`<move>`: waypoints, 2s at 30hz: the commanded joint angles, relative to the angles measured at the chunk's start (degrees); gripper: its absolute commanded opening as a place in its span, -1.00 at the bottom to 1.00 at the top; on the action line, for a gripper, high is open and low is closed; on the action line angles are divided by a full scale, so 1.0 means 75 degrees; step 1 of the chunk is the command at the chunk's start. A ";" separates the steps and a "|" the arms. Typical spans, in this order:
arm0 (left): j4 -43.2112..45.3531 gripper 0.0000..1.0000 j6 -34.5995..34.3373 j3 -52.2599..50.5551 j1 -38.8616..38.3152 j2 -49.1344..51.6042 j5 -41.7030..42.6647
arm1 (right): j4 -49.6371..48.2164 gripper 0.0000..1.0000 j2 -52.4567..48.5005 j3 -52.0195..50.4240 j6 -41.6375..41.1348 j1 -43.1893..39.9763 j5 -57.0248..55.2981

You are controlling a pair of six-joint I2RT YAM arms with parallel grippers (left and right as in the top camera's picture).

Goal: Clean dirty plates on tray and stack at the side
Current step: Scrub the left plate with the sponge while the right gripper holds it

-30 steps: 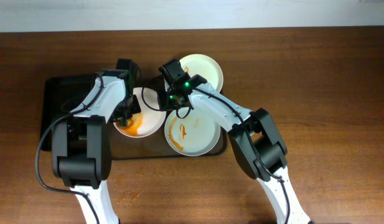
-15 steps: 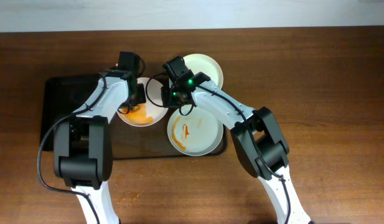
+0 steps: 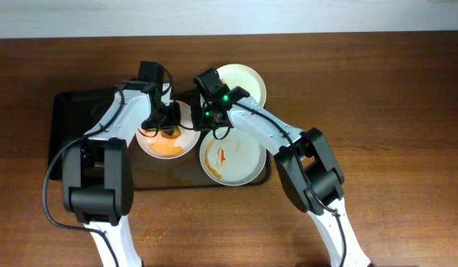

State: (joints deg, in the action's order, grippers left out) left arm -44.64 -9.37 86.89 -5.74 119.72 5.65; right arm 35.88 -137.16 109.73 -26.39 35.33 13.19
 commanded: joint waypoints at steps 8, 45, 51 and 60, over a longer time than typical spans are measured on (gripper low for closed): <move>-0.2728 -0.98 -0.3343 0.0093 0.0175 0.0076 -0.0044 | 0.0099 -0.92 -0.0015 0.0149 0.0050 0.0035 0.0172; 0.0134 -0.99 -0.0294 0.0093 0.0268 0.0079 -0.0726 | 0.0111 -0.92 -0.0023 0.0143 0.0052 0.0035 0.0242; -0.1810 -0.99 0.0962 0.0093 0.0399 0.0079 0.1655 | 0.0111 -0.92 -0.0023 0.0143 0.0052 0.0035 0.0245; -0.1241 -0.99 -0.1778 0.0093 0.1335 0.0079 -0.1906 | 0.0125 -0.92 -0.0023 0.0143 0.0052 0.0038 0.0242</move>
State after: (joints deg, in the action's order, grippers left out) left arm -59.35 -17.26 87.66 3.95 119.79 -4.75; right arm 36.58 -137.16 109.82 -26.37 36.40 17.06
